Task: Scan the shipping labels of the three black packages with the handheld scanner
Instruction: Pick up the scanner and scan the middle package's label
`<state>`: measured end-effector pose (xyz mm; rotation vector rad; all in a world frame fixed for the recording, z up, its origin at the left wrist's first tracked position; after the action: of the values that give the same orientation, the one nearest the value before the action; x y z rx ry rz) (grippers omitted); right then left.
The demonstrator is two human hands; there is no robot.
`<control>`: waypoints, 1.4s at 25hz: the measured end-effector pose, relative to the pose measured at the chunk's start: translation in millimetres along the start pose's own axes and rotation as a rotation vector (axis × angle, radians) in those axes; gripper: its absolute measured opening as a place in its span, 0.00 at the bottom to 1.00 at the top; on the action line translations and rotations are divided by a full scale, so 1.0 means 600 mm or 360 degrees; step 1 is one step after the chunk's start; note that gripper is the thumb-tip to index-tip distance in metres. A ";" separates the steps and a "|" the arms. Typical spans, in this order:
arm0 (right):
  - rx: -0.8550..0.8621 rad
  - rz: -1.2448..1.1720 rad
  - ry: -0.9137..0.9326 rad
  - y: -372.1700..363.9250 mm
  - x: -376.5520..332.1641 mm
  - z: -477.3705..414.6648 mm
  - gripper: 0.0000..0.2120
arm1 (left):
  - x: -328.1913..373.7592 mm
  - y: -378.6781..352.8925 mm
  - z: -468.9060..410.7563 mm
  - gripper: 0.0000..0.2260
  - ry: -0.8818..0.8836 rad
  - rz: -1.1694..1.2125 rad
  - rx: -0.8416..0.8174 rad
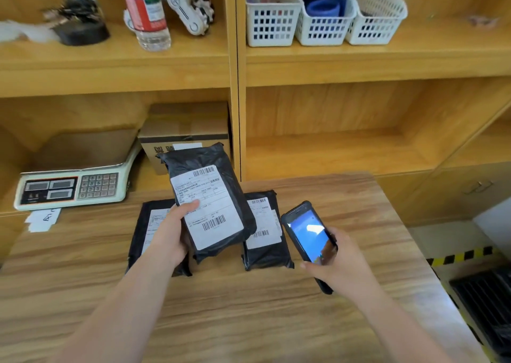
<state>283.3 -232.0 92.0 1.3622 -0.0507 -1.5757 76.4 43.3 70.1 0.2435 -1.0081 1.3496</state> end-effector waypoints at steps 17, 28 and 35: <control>-0.0214 0.0309 0.0360 -0.007 -0.110 0.140 0.51 | 0.087 0.011 0.036 0.16 -0.0231 0.0045 -0.0068; -0.0322 0.0452 0.0320 -0.027 -0.115 0.174 0.50 | 0.097 0.011 0.042 0.14 -0.0307 -0.0026 -0.0094; -0.0304 0.0429 0.0235 -0.015 -0.115 0.182 0.49 | 0.103 0.019 0.039 0.14 -0.0335 -0.0021 -0.0060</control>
<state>184.6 -239.7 175.6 1.2602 0.0064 -1.2213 48.7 72.9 123.4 0.3685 -1.2042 1.3107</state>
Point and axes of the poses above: each hand's wrist, its own z-axis away from the middle knuckle, its own y-axis out of the back of the hand, x = y × z, the point moved 9 cm from there along -z, towards the middle knuckle
